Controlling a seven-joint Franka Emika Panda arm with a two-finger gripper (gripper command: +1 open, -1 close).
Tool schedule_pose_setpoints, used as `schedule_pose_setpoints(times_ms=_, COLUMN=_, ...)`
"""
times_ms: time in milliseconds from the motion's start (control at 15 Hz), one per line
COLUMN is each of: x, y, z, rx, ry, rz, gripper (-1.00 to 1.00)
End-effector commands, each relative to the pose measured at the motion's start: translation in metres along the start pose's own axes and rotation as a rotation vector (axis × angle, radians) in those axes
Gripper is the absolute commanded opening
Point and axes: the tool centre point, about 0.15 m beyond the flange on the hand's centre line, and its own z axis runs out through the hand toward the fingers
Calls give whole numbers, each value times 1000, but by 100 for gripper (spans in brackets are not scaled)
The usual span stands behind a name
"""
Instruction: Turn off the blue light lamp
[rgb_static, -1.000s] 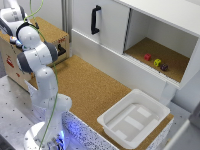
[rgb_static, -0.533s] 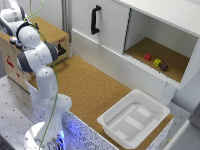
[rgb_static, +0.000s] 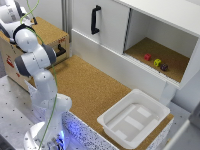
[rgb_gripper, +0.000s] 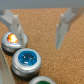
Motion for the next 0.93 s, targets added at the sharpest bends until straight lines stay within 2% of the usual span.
schedule_pose_setpoints(times_ms=0, x=-3, y=8, z=0, rx=-34, ry=-27, rz=7, gripper=100)
schedule_pose_setpoints(times_ms=200, x=-12, y=10, z=9, rx=16, ry=6, rz=-34, gripper=100)
schedule_pose_setpoints(times_ms=467, x=-21, y=-3, z=19, rx=107, ry=79, rz=-102, gripper=100)
schedule_pose_setpoints(times_ms=600, x=-37, y=17, z=17, rx=86, ry=97, rz=-58, gripper=100)
schedule_pose_setpoints(times_ms=867, x=-87, y=76, z=10, rx=-1, ry=94, rz=35, gripper=100)
